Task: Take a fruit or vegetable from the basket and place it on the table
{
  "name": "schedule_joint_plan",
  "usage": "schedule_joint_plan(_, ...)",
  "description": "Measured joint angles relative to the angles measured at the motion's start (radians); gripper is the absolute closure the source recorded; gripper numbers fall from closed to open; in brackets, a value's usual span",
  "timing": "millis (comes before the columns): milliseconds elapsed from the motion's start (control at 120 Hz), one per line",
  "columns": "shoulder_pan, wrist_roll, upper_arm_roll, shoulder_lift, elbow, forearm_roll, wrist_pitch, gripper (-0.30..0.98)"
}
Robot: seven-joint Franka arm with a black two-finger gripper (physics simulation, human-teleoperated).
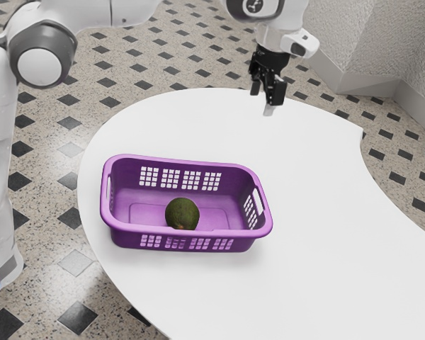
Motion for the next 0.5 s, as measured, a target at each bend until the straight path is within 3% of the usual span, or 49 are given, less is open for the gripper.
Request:
schedule_joint_plan(267, -0.021, -0.018, -0.039, -0.009, 0.073, 0.013, -0.052, 0.01)
schedule_joint_plan(333, -0.029, -0.008, -0.044, -0.031, -0.021, 0.026, -0.067, 0.01)
schedule_joint_plan(425, -0.018, 0.032, -0.052, -0.166, -0.244, 0.043, -0.066, 0.01)
schedule_joint_plan(500, 0.003, 0.075, -0.077, -0.228, -0.338, 0.042, -0.059, 0.01)
